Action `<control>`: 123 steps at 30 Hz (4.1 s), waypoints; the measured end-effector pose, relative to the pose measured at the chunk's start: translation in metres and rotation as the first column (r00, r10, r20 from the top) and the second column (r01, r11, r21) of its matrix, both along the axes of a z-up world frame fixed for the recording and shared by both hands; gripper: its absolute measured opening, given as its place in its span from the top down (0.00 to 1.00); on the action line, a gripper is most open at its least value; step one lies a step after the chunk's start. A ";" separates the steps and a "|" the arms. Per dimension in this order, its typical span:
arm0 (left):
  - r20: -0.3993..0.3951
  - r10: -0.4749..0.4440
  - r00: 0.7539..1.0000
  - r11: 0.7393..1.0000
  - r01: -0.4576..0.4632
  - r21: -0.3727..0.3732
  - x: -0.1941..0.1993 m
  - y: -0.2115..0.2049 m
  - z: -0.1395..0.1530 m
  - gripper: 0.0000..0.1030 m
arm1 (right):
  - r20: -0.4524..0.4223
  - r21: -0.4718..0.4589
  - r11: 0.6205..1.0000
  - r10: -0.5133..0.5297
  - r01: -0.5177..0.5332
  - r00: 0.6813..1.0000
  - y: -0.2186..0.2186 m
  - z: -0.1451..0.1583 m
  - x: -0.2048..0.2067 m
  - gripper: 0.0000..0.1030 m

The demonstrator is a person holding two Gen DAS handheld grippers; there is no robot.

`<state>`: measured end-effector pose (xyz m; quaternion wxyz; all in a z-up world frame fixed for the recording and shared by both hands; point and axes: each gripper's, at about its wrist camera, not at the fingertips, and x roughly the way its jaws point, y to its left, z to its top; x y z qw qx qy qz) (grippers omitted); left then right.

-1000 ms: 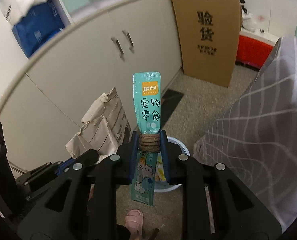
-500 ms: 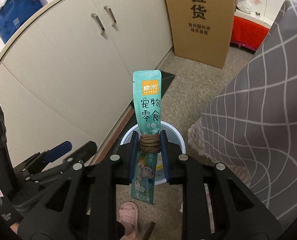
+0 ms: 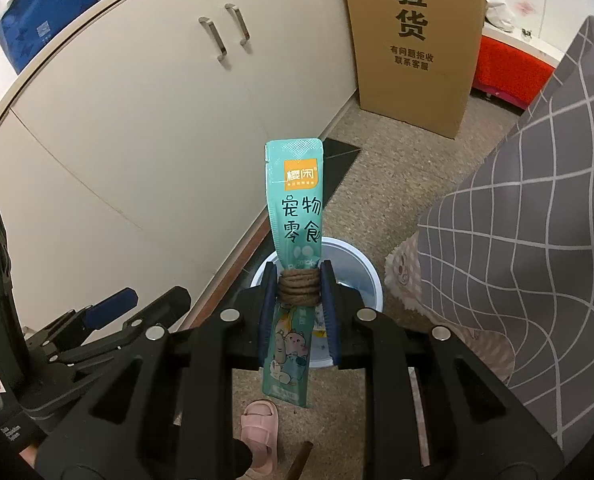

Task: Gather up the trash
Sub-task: 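Carry the newspaper and teal packet to the wastebasket and release the newspaper, then drop the teal packet into the wastebasket with the right tool, then grasp the blue tube with the left tool while the right tool grasps the white box, then carry the blue tube and white box to the wastebasket and release the box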

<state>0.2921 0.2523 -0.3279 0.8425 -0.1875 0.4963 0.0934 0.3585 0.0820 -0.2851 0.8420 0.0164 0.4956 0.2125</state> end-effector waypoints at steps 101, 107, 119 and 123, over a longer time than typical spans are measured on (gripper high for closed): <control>0.242 -0.564 0.789 0.822 0.565 0.071 0.028 -0.426 0.191 0.93 | 0.198 0.362 0.728 -0.670 0.582 0.716 -0.447 0.150 -0.093 0.92; 0.307 -0.538 0.785 0.833 0.551 0.051 0.005 -0.388 0.212 0.93 | 0.237 0.360 0.763 -0.632 0.537 0.738 -0.414 0.176 -0.099 0.92; 0.391 -0.408 0.825 0.899 0.437 0.018 -0.026 -0.266 0.234 0.93 | 0.309 0.320 0.883 -0.441 0.344 0.843 -0.287 0.214 -0.092 0.92; 0.378 -0.336 0.863 0.932 0.362 0.003 -0.030 -0.205 0.223 0.93 | 0.312 0.295 0.920 -0.348 0.257 0.884 -0.232 0.211 -0.086 0.92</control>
